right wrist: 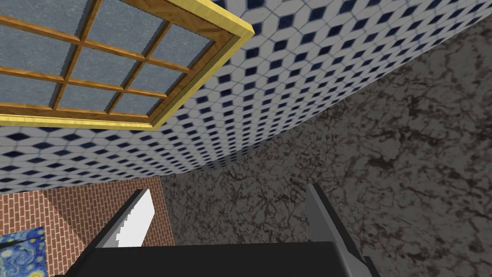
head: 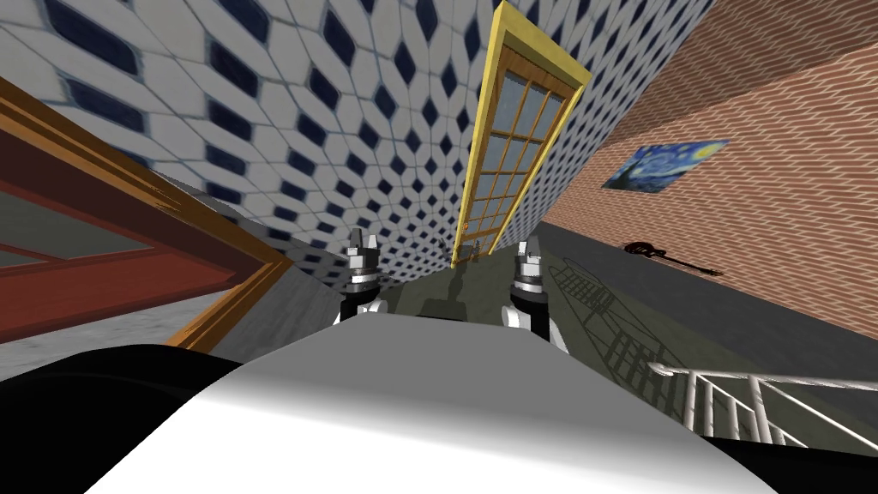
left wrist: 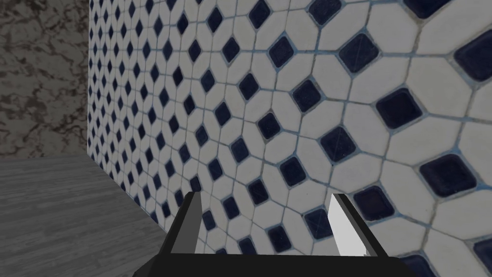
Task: Pull the door open
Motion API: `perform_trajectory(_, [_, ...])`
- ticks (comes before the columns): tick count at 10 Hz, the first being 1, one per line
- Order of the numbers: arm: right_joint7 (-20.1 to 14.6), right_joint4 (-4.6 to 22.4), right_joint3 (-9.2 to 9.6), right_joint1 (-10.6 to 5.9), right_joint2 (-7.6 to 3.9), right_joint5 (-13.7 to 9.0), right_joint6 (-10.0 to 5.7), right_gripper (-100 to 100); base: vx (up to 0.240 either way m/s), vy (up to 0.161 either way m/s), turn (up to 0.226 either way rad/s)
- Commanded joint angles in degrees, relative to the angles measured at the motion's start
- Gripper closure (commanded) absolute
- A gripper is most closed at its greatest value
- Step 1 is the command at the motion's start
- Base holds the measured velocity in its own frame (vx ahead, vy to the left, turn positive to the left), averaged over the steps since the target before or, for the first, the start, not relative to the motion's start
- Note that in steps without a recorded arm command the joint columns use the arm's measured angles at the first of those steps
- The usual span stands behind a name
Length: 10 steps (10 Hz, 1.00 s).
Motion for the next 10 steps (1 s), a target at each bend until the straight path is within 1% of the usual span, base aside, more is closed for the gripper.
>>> perform_trajectory(1, [1.4, 2.5, -0.07, -0.68, -0.24, 0.4, -0.85, -100, 0.097, -0.039, 0.046])
perform_trajectory(4, [3.5, 6.1, -0.22, -1.86, -0.69, 1.1, -1.7, -100, 0.088, -0.03, 0.041])
perform_trajectory(10, [8.6, 14.6, -0.56, -4.62, -1.64, 2.7, -3.72, -100, 0.093, -0.041, 0.052])
